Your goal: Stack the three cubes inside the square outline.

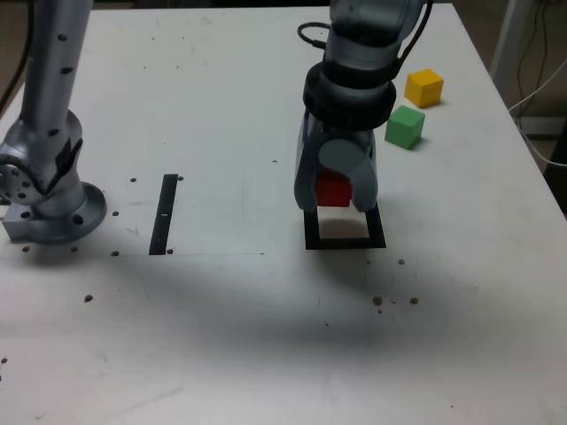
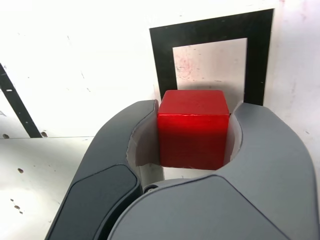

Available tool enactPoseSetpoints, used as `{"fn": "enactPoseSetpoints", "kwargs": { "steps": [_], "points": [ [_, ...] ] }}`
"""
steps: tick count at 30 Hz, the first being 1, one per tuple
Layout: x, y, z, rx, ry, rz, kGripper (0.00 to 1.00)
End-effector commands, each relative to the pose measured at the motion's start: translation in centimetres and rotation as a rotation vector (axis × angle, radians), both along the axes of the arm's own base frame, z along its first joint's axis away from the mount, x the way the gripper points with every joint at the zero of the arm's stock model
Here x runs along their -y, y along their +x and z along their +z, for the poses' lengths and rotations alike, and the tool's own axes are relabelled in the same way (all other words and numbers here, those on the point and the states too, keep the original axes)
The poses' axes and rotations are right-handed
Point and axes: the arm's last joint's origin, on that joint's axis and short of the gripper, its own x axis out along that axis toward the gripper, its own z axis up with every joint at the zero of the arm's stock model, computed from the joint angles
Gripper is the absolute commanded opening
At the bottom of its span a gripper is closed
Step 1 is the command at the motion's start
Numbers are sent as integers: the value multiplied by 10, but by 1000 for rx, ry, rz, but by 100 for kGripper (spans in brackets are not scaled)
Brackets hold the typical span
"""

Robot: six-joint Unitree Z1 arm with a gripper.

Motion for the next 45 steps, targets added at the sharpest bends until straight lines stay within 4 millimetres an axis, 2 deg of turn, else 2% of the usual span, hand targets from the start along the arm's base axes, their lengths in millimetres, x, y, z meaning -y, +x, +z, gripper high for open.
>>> {"fn": "enactPoseSetpoints", "kwargs": {
  "steps": [1, 10, 19, 25, 34, 45],
  "points": [
    [-1, 1, -4, -5, -8, 1, 27],
    [-6, 5, -18, 4, -43, 1, 27],
    [-19, 3, -28, 6, -54, 12, 29],
    [-21, 4, -30, 7, -54, 7, 35],
    [-21, 8, -34, 1, -52, -5, 56],
    [-20, 15, -44, -8, -57, -4, 58]
  ]
}}
